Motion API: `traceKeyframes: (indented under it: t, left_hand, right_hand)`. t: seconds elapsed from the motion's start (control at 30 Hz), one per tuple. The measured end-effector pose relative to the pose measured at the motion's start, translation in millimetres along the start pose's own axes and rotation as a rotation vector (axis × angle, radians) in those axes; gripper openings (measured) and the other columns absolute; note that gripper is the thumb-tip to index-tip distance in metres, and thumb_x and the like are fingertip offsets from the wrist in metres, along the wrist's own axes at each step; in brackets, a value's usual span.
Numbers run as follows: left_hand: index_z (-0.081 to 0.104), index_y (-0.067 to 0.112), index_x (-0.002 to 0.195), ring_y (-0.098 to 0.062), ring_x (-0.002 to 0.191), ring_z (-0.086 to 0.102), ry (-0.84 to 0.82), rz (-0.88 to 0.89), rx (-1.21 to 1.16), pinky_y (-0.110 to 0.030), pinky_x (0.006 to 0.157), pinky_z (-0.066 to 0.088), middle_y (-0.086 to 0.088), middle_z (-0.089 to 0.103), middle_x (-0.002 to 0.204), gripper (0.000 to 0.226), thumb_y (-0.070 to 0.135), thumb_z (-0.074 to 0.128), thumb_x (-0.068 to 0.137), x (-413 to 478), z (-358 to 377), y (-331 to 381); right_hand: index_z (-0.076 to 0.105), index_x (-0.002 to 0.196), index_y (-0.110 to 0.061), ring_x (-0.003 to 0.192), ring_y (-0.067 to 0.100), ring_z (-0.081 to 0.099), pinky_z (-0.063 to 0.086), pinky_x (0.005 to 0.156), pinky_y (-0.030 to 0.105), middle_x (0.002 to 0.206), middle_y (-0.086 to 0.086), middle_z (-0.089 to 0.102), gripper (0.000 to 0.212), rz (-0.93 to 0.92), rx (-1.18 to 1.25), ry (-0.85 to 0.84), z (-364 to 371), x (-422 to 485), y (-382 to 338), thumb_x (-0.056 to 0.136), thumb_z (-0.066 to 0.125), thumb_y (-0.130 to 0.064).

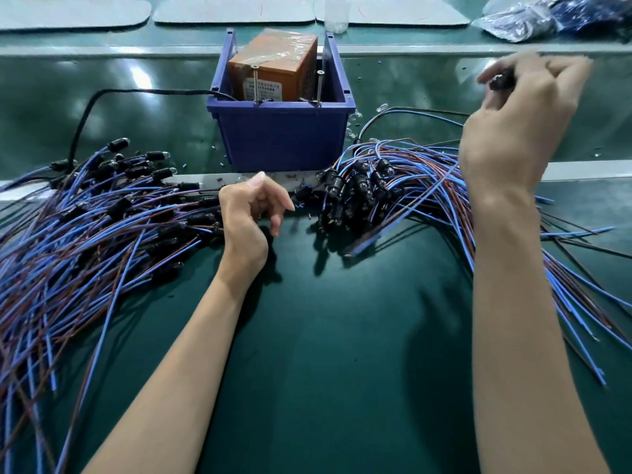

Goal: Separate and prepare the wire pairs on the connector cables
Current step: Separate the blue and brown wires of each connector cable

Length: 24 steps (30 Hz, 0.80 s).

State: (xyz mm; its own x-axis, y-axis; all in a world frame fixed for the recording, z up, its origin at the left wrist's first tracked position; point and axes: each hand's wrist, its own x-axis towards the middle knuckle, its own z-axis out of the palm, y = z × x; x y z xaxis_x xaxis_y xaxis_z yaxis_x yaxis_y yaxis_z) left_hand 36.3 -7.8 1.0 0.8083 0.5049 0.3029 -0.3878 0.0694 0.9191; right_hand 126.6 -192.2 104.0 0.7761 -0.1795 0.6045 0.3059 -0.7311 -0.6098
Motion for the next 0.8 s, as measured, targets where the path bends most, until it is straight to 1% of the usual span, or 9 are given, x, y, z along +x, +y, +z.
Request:
traceKeyframes:
  t: [0.1,0.2,0.23,0.3,0.37,0.43,0.6,0.73,0.8]
  left_hand:
    - [0.064,0.018,0.046,-0.013,0.032,0.034,0.017,-0.009,0.003,-0.019,0.036,0.026,0.001,0.044,0.036,0.047,0.029,0.034,0.08,1,1,0]
    - [0.064,0.019,0.046,-0.013,0.033,0.034,0.029,-0.017,0.003,-0.019,0.037,0.027,0.001,0.043,0.036,0.049,0.028,0.031,0.081,2,1,0]
    - [0.064,0.019,0.046,-0.013,0.034,0.035,0.029,-0.022,0.007,-0.019,0.038,0.027,0.001,0.043,0.037,0.049,0.028,0.031,0.081,2,1,0]
    - [0.063,0.017,0.048,-0.013,0.036,0.035,0.03,-0.036,0.008,-0.02,0.039,0.027,0.002,0.042,0.037,0.047,0.029,0.032,0.081,1,1,0]
    - [0.06,0.009,0.052,-0.013,0.037,0.035,0.034,-0.039,0.019,-0.02,0.039,0.027,0.003,0.042,0.038,0.045,0.029,0.032,0.082,0,1,-1]
    - [0.058,0.006,0.055,-0.013,0.036,0.035,0.035,-0.038,0.033,-0.019,0.039,0.027,0.003,0.042,0.037,0.044,0.028,0.032,0.082,0,2,0]
    - [0.059,0.006,0.058,-0.012,0.036,0.035,0.03,-0.03,0.046,-0.019,0.039,0.027,0.004,0.042,0.038,0.043,0.027,0.031,0.083,0,3,1]
    - [0.059,0.006,0.059,-0.011,0.036,0.035,0.024,-0.029,0.064,-0.019,0.039,0.028,0.005,0.042,0.038,0.043,0.028,0.031,0.083,0,2,1]
    - [0.059,0.006,0.059,-0.011,0.037,0.035,0.032,-0.028,0.092,-0.019,0.039,0.028,0.005,0.042,0.038,0.043,0.028,0.031,0.084,-1,3,3]
  right_hand:
    - [0.066,0.103,-0.002,0.102,0.007,0.045,0.031,0.087,0.002,0.12,0.017,0.045,0.034,-0.142,0.037,0.138,1,-3,-5,0.082,0.042,0.005]
    - [0.068,0.11,-0.006,0.116,0.017,0.05,0.035,0.102,0.015,0.127,0.019,0.046,0.034,-0.228,0.034,0.053,7,-4,-5,0.084,0.048,0.004]
    - [0.068,0.114,-0.009,0.118,0.019,0.05,0.033,0.104,0.014,0.128,0.018,0.047,0.034,-0.254,0.026,-0.057,10,-5,-3,0.086,0.051,0.003]
    - [0.066,0.12,-0.012,0.118,0.02,0.05,0.031,0.102,0.008,0.129,0.015,0.049,0.034,-0.289,0.026,-0.39,16,-8,0,0.091,0.056,0.001]
    - [0.063,0.126,-0.013,0.119,0.022,0.05,0.03,0.1,0.013,0.13,0.012,0.053,0.035,-0.329,-0.009,-0.728,24,-15,2,0.093,0.057,-0.004]
    - [0.058,0.131,-0.017,0.123,0.022,0.048,0.03,0.099,0.018,0.134,0.008,0.055,0.038,-0.324,-0.051,-0.91,29,-21,5,0.094,0.054,-0.009]
    - [0.06,0.129,-0.024,0.115,0.021,0.051,0.028,0.075,0.012,0.129,0.006,0.061,0.043,-0.261,-0.071,-0.933,28,-19,7,0.088,0.053,-0.013]
    - [0.058,0.132,-0.022,0.113,0.02,0.051,0.033,0.079,0.016,0.131,0.006,0.059,0.051,-0.25,-0.069,-1.007,23,-19,7,0.082,0.052,-0.011]
    - [0.055,0.134,-0.016,0.128,0.02,0.046,0.032,0.094,0.017,0.142,0.007,0.051,0.055,-0.256,-0.076,-0.994,21,-21,1,0.08,0.051,-0.007]
